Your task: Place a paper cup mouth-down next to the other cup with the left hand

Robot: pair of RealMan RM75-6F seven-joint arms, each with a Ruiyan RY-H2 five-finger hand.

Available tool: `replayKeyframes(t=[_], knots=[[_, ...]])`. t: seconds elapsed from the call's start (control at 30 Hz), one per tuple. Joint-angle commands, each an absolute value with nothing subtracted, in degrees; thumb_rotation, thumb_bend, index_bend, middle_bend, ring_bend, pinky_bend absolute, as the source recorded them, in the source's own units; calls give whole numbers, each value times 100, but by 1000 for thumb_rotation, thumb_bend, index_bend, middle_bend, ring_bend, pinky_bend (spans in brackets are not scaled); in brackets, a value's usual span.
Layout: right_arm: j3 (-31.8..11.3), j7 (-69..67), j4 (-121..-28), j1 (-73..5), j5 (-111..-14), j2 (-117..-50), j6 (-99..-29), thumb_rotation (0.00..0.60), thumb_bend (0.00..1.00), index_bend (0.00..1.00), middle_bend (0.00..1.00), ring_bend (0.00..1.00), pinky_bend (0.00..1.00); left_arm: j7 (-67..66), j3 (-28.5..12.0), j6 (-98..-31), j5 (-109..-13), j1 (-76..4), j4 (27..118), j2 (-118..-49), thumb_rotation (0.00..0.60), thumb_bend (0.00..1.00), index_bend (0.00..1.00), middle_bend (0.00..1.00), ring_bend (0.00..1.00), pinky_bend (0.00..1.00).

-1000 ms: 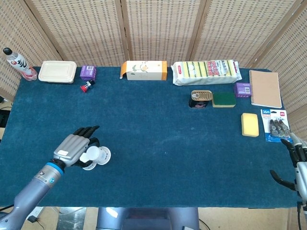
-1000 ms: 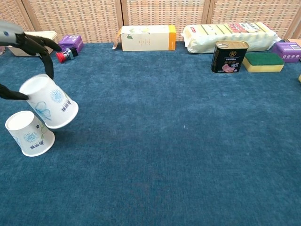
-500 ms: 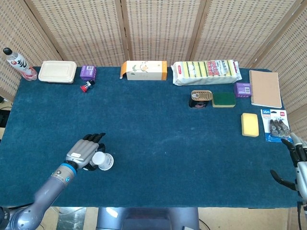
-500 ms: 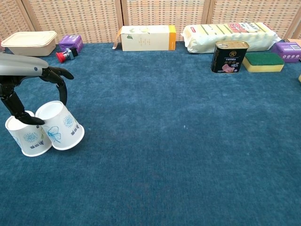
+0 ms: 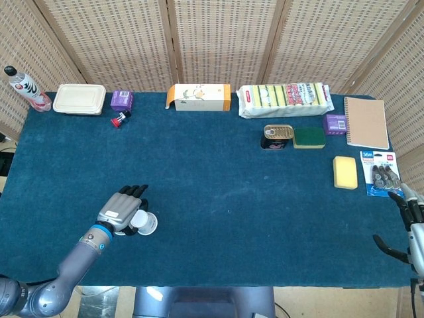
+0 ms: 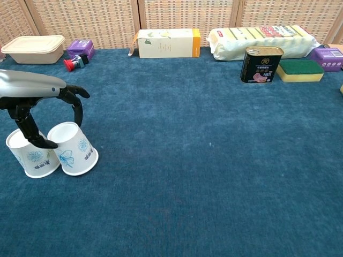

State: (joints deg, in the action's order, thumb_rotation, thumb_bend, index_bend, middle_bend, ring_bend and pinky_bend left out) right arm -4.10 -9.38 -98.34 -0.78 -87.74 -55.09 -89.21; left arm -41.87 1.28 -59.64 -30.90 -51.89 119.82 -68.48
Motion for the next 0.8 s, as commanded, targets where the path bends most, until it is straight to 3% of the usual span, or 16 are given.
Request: replayKeyframes(t=[0.03,0.17,0.33,0.5,0.63,0.8], knots=[[-411,-948,-9836,-79,-8776,-5506,-8921,600,270,107,0,0,0,-4287,167,-6057,-2933,-5266,11996,-6915,600,246,408,0,0,60],[-410,-958,-9834,-75,-8781,-5504,-8930,600,270,107,0,0,0,-4410,207,-6194,-2780,-5342,12071,-6902,600,238,367,0,0,60],[-410,-958,-9836,-71,-8781,-5501,-8937,600,270,107,0,0,0,-4415,215,-6228,-2692,-5395,12140,-6874,600,219,162,0,0,60],[-414,-963,-9836,-73,-8769,-5498,-8931,600,270,107,0,0,0,-4338,219,-6225,-2733,-5403,12195,-6811,600,199,24,0,0,60],[-415,-969,-9833,-72,-8765,-5493,-8930,600,270,107,0,0,0,-4069,142,-6283,-3062,-5298,12323,-6626,600,197,0,0,0,60],[-417,-978,-9822,-72,-8766,-5494,-8934,600,270,107,0,0,0,-3432,203,-6769,-4366,-4715,12647,-6060,600,195,0,0,0,60]])
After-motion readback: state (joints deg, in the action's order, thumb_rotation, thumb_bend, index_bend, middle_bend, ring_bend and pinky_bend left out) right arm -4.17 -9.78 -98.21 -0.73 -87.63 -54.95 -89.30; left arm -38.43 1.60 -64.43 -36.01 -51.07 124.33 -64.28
